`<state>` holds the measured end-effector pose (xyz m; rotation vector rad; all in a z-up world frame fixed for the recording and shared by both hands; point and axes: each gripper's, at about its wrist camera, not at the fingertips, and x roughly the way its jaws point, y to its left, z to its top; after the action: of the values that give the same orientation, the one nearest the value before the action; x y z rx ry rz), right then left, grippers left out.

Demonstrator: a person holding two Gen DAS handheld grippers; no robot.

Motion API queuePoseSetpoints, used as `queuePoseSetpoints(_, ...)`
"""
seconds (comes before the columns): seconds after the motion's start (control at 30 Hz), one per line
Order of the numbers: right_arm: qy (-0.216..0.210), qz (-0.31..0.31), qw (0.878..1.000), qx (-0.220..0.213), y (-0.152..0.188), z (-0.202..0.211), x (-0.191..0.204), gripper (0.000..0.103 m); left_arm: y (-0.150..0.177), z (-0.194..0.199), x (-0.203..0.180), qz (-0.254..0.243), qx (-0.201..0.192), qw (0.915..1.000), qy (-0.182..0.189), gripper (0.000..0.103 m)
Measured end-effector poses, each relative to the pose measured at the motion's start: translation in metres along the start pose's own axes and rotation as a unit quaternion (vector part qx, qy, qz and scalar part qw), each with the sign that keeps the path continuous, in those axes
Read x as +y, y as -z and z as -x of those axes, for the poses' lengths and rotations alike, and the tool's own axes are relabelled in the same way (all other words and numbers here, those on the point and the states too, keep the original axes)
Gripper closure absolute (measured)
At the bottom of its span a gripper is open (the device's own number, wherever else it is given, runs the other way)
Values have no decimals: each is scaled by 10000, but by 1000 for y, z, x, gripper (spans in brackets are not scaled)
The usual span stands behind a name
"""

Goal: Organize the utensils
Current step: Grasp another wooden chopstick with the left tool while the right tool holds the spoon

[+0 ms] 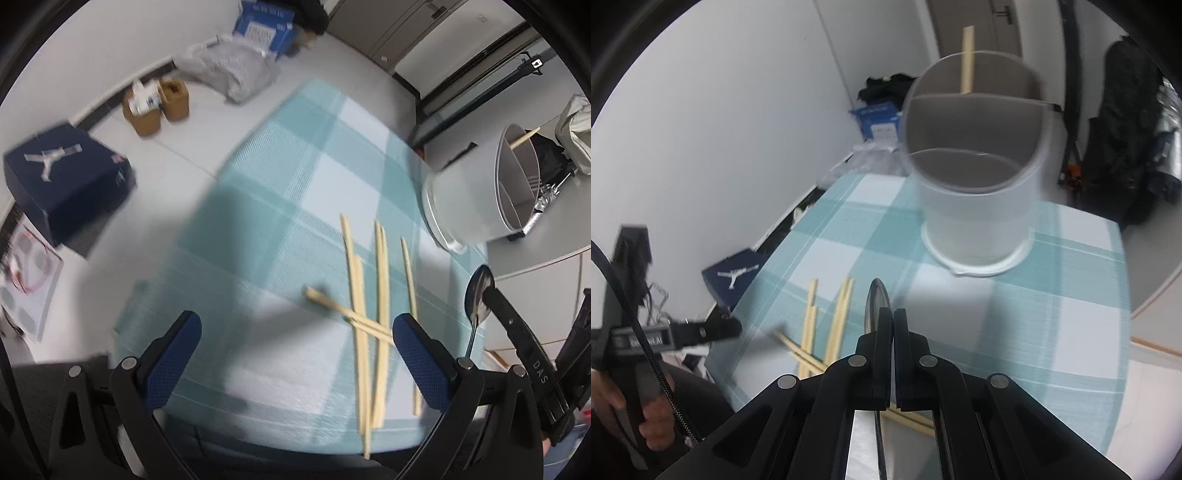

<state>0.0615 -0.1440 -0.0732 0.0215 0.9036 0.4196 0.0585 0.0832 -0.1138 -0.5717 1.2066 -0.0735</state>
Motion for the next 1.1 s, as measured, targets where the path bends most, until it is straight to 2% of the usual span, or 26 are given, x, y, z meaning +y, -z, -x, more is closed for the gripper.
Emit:
queuePoseSetpoints(0.1,-27,-193,9998,-108,1,5,-14,103,3,-5,1,331,269,9985,336,2)
queuePoseSetpoints(0.27,25,-296,9992,-286,2,16,-25,103,2,-11,2,956,547,9933,358,8)
queuePoseSetpoints(0.43,-78,-529,9975,-453,3,31,-40,103,-5,-9,-2,1255,601,9903,-30,21)
queuePoseSetpoints(0.53,-115,-592,9969,-512,1,35,-45,102,-9,-13,-8,1396,632,9881,-140,31)
queuePoseSetpoints(0.6,-144,-612,9963,-584,-1,38,-47,102,-12,-15,-13,1429,629,9871,-368,34)
queuePoseSetpoints(0.7,-175,-633,9956,-673,-2,43,-48,102,-13,-17,-22,1426,623,9847,-787,47)
queuePoseSetpoints(0.73,-193,-643,9954,-686,-2,44,-48,102,-13,-18,-24,1442,622,9838,-862,61)
queuePoseSetpoints(0.8,-209,-649,9952,-698,-1,46,-48,102,-11,-20,-28,1387,611,9827,-1067,67)
queuePoseSetpoints(0.83,-227,-646,9952,-693,0,46,-48,102,-10,-21,-29,1419,622,9825,-1037,75)
queuePoseSetpoints(0.9,-284,-637,9950,-718,0,50,-48,102,-9,-23,-32,1468,684,9811,-1063,80)
queuePoseSetpoints(0.97,-321,-589,9947,-784,-1,54,-46,102,-10,-27,-33,1550,613,9801,-1077,90)
queuePoseSetpoints(1.1,-353,-475,9944,-877,-2,60,-42,102,-11,-25,-30,1706,410,9778,-1142,95)
